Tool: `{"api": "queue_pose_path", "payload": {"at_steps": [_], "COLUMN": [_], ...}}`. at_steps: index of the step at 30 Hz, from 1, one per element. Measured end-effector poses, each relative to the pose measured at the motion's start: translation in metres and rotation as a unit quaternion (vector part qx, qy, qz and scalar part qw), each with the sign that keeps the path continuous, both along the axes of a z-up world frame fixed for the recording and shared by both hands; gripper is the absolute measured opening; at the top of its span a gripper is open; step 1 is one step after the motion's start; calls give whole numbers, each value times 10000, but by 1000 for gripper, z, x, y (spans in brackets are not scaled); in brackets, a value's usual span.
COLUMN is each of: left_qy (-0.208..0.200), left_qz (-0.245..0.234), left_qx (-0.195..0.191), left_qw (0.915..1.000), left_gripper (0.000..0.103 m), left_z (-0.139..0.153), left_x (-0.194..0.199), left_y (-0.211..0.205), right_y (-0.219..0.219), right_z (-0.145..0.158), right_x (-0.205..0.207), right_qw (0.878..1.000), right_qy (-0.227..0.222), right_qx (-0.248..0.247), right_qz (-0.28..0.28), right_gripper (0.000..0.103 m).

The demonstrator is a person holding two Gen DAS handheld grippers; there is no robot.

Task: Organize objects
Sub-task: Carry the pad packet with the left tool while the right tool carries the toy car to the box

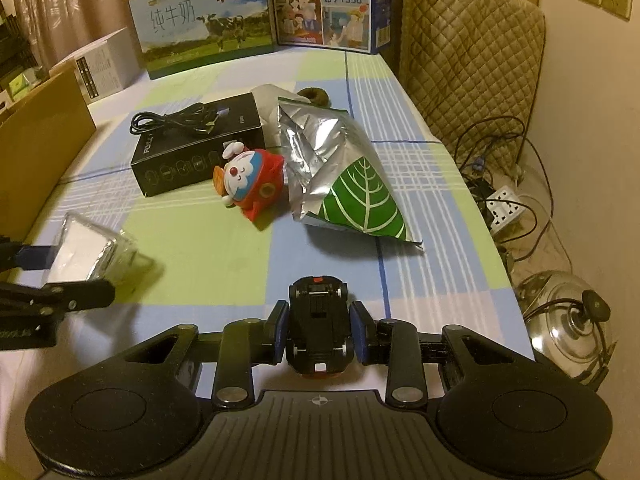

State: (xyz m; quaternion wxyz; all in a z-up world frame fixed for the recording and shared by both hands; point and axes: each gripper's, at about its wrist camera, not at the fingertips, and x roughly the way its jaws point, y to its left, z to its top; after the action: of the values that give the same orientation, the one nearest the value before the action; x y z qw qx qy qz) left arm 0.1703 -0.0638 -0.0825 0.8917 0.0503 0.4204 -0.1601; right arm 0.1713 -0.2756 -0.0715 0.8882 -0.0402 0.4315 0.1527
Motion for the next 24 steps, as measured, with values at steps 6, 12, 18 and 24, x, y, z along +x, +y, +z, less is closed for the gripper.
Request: {"api": "queue_pose_path", "payload": {"at_steps": [6,12,18,24], "left_qy": [11,10,-39,-136], "left_qz": [12,15,22,69], "left_qx": [-45,-67,-95,-182], "left_qw": [10000,10000,9999,9997], "left_gripper": [61,61,61,61], "left_z": [1,3,12,31], "left_x": [-2,-3,-9,-19], "left_y": [0,0,2,5], "right_y": [8,7,5,5], "right_z": [-1,-2,11,39], "right_x": [4,4,0,-8], "right_qw": [9998,9996,9996,9992], "right_qy": [-22,-63,-189,-389], "right_qx": [-172,-271,-221,-121], "right_qz": [136,76,40,31], "right_gripper": [36,28,28,28]}}
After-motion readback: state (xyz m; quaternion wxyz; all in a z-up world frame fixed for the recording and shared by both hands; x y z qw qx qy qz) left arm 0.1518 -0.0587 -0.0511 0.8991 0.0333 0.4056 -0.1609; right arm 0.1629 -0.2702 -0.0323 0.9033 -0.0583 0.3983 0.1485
